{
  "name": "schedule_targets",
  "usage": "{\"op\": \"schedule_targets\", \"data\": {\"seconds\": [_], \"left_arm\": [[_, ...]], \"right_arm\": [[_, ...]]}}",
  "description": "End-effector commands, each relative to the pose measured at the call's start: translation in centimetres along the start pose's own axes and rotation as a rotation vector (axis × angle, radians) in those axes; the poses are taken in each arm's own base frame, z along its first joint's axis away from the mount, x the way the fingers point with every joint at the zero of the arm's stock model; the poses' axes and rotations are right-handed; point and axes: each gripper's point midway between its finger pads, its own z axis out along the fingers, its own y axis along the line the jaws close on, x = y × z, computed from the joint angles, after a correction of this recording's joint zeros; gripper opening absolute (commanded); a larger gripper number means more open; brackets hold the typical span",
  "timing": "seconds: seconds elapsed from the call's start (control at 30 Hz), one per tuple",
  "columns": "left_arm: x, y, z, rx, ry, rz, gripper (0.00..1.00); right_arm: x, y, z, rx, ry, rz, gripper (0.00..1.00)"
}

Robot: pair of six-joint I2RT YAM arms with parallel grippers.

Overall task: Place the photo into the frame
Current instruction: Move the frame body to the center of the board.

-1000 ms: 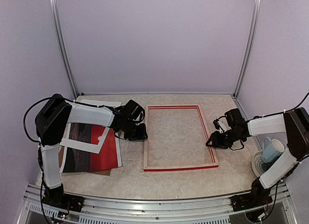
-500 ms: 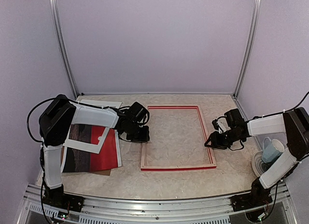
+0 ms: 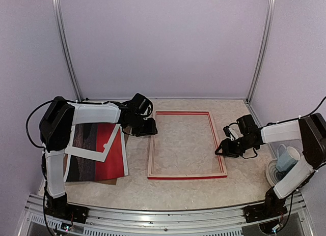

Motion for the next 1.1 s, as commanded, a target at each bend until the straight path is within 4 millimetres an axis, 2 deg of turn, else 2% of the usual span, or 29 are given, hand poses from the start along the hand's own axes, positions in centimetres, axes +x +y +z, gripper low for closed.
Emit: {"op": "schedule_targets", "data": {"seconds": [0.0,0.27,0.43,0.57,0.7,1.07], "left_arm": [[-2.5,1.4,-0.5,-0.028,-0.023,0.003,0.51],[-6.5,2.4,0.4,-0.112,-0.069,0.058,0.52],[-8.9,3.9,1.3,-0.189,-0.098,0.081,0.52],[-10.0,5.1,2.6,-0.237,-0.112,0.093,0.51],[-10.6,5.8,3.4,-0.264,-0.139,0.097,0.50],[-10.8,4.2,5.0,-0.191,-0.141,0.086,0.51]], "right_arm": [[-0.4,1.1,-0.2,-0.040,-0.011,-0.010,0.47],[0.0,0.8,-0.2,-0.019,-0.008,0.001,0.51],[0.0,0.6,-0.2,0.003,-0.012,-0.005,0.53],[-0.2,0.4,-0.3,0.033,-0.016,-0.017,0.54],[-0.5,0.0,-0.7,0.065,-0.036,-0.023,0.54],[0.1,0.2,-0.9,0.054,-0.024,-0.026,0.54]]}}
